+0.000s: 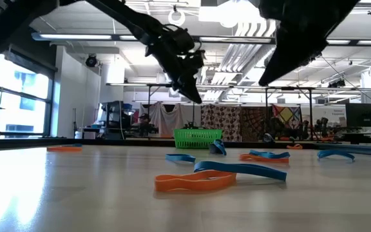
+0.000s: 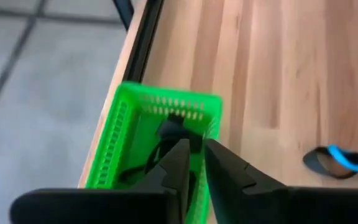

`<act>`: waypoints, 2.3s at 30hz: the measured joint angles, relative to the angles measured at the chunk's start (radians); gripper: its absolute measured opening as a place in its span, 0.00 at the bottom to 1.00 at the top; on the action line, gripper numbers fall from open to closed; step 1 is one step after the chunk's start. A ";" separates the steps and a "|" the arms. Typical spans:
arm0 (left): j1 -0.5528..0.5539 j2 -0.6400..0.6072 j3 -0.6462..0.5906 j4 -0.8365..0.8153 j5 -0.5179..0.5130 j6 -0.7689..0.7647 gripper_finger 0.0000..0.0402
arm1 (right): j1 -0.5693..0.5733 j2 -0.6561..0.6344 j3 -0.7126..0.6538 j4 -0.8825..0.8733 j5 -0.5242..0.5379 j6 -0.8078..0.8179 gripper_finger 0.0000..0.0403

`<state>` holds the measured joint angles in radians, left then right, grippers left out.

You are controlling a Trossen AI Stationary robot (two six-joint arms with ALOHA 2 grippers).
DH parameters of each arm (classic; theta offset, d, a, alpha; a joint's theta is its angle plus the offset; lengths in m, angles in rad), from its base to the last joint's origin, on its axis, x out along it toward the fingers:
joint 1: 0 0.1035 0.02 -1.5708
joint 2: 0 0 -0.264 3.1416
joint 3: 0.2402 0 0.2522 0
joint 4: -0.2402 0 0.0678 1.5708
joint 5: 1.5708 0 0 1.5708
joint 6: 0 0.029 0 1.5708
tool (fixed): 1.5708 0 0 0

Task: Sort rubber bands into baskets
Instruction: Put the blue rubber band into the orange bin

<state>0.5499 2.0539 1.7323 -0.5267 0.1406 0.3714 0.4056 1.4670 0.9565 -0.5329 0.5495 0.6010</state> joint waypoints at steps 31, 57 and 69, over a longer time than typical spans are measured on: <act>-0.325 -0.866 -1.242 1.187 -0.013 -0.278 0.04 | -0.243 0.270 -0.274 0.786 0.101 -0.182 0.42; -0.453 -0.888 -1.280 1.173 -0.084 -0.268 0.04 | -0.341 0.357 -0.210 0.783 -0.092 -0.077 0.04; -0.467 -0.888 -1.280 1.175 -0.127 -0.238 0.04 | -0.225 0.047 -0.210 0.496 -0.157 -0.031 0.00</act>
<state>0.0830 1.1660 0.4526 0.6486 0.0135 0.1329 0.1807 1.5141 0.7467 -0.0368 0.3921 0.5701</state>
